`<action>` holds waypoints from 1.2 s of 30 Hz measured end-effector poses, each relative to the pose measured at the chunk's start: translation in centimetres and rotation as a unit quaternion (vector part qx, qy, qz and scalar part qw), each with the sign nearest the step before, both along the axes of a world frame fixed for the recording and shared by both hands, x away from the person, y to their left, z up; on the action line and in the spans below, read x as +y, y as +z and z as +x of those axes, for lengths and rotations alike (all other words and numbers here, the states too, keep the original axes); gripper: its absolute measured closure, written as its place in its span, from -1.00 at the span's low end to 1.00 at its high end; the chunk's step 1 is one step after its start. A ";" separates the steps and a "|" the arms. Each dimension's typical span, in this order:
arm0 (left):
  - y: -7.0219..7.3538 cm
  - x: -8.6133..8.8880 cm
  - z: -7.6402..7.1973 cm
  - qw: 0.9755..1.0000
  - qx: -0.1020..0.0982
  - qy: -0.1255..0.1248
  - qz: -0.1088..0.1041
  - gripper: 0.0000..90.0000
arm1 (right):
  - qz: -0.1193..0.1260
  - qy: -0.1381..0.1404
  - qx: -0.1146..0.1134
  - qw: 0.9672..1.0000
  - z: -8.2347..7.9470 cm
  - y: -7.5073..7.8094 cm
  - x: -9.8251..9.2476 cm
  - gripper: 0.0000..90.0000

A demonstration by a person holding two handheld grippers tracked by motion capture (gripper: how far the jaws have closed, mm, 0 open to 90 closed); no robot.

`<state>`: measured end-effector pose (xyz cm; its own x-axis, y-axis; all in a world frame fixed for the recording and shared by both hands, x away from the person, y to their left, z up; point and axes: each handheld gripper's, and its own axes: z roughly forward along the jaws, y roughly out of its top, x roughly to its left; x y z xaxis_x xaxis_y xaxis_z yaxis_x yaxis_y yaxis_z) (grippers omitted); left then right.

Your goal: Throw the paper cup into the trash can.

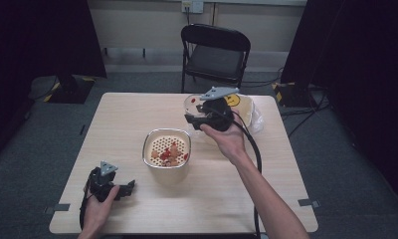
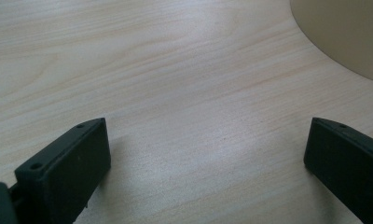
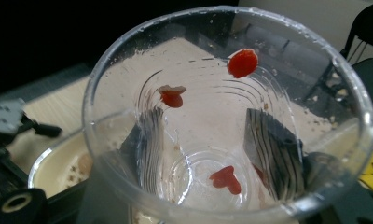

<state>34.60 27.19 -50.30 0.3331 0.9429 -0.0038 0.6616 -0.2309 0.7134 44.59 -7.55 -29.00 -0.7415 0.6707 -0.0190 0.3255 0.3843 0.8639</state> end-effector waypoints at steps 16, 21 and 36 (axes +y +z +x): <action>0.0 0.0 0.0 1.000 0.000 -0.001 0.002 -1.00 | 0.020 -0.062 0.008 0.998 3.7 0.1 -3.2 0.05; 0.0 0.0 0.0 1.000 0.000 0.000 0.001 -1.00 | 0.024 -0.081 0.015 0.996 5.3 -0.1 -4.1 0.05; 0.0 0.0 0.0 1.000 0.000 0.000 -0.001 -1.00 | 0.001 -0.138 0.033 0.990 9.9 -1.7 -7.2 0.02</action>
